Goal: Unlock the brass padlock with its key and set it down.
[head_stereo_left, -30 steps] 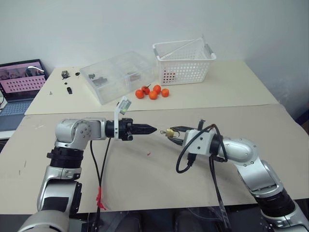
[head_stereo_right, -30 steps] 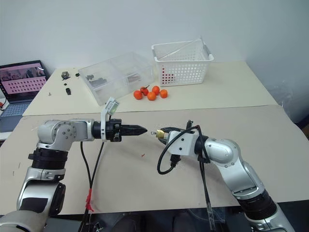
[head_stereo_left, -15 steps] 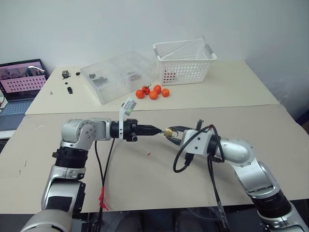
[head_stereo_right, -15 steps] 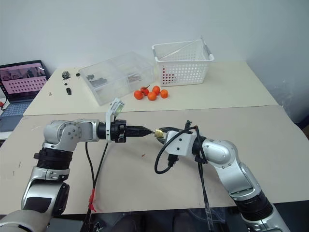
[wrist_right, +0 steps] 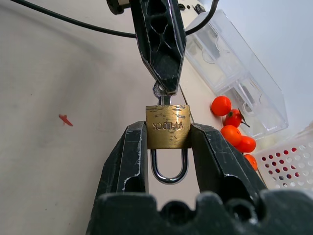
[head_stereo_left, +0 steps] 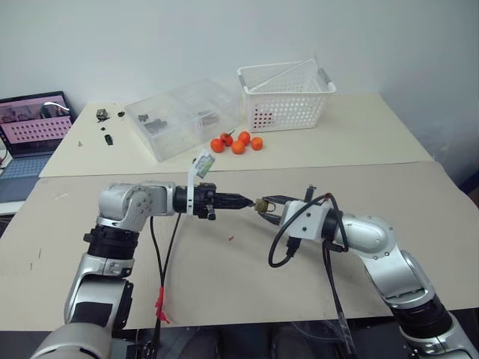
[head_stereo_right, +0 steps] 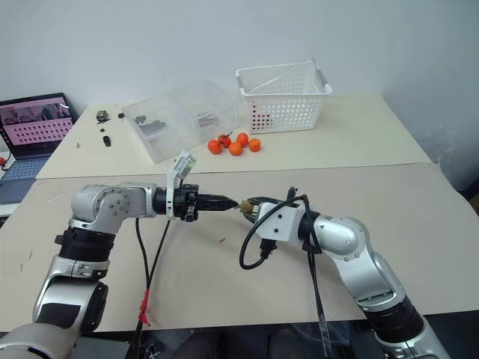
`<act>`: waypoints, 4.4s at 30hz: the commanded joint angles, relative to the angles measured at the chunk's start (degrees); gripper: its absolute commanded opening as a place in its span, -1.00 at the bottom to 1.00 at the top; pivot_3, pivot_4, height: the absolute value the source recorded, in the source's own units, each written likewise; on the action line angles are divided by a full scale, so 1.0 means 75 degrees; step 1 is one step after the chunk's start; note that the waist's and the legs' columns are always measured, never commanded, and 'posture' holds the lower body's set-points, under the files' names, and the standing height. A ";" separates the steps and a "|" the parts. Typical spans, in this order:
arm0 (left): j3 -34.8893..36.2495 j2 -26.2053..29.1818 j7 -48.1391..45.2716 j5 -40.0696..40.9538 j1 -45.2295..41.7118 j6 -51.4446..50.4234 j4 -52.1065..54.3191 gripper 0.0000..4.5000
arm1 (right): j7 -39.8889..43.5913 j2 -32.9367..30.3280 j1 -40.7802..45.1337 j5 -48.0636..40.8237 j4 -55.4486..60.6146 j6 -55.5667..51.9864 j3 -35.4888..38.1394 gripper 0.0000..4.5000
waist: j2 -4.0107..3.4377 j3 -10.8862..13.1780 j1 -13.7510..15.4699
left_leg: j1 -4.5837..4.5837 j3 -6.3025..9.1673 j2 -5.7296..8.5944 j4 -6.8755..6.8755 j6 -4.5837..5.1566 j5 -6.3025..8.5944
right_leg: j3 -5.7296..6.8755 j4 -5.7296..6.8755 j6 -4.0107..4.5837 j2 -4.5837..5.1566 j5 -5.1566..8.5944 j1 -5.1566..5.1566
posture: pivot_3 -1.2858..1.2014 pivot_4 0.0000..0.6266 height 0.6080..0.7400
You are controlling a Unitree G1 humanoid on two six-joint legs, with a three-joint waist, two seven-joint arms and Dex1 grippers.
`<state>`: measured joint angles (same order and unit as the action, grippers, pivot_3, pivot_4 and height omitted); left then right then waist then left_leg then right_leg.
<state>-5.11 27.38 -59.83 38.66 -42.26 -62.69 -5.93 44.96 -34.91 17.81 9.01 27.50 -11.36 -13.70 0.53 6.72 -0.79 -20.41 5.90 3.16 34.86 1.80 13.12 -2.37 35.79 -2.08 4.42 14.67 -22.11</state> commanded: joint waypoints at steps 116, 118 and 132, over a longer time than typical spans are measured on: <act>0.0328 -0.1086 0.2528 0.0549 -0.0335 -0.1503 0.0709 0.17 | -0.0041 -0.0145 0.0130 -0.0016 0.0260 -0.0224 0.0239 -0.59 | 0.0010 0.0002 -0.0004 | 0.0010 -0.0010 -0.0006 -0.0007 -0.0140 -0.0014 | -0.0006 -0.0004 -0.0004 -0.0002 0.0000 0.0009 | 0.03 -0.52 1.00; 0.0286 -0.1112 0.2547 0.0518 -0.0293 -0.1482 0.0728 0.17 | -0.0039 -0.0154 0.0116 -0.0012 0.0270 -0.0223 0.0239 -0.59 | 0.0010 0.0002 -0.0002 | 0.0010 -0.0010 -0.0005 -0.0006 -0.0140 -0.0014 | -0.0006 -0.0004 -0.0004 -0.0002 0.0000 0.0009 | 0.03 -0.52 1.00; 0.0443 -0.1287 0.2744 0.0417 -0.0270 -0.1273 0.0545 -0.99 | -0.0052 -0.0159 0.0090 0.0008 0.0294 -0.0263 0.0238 -0.59 | 0.0010 0.0002 0.0005 | 0.0010 -0.0010 -0.0004 -0.0005 -0.0140 -0.0014 | -0.0006 -0.0004 -0.0004 0.0000 0.0000 0.0010 | 0.03 -0.52 1.00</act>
<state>-3.38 17.85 -39.61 41.95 -44.04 -73.82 -1.28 44.90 -36.00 18.08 9.52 27.17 -13.64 -12.93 0.61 6.73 -0.75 -20.34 5.82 3.13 34.82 0.75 13.01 -2.42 35.76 -2.11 4.42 14.67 -22.04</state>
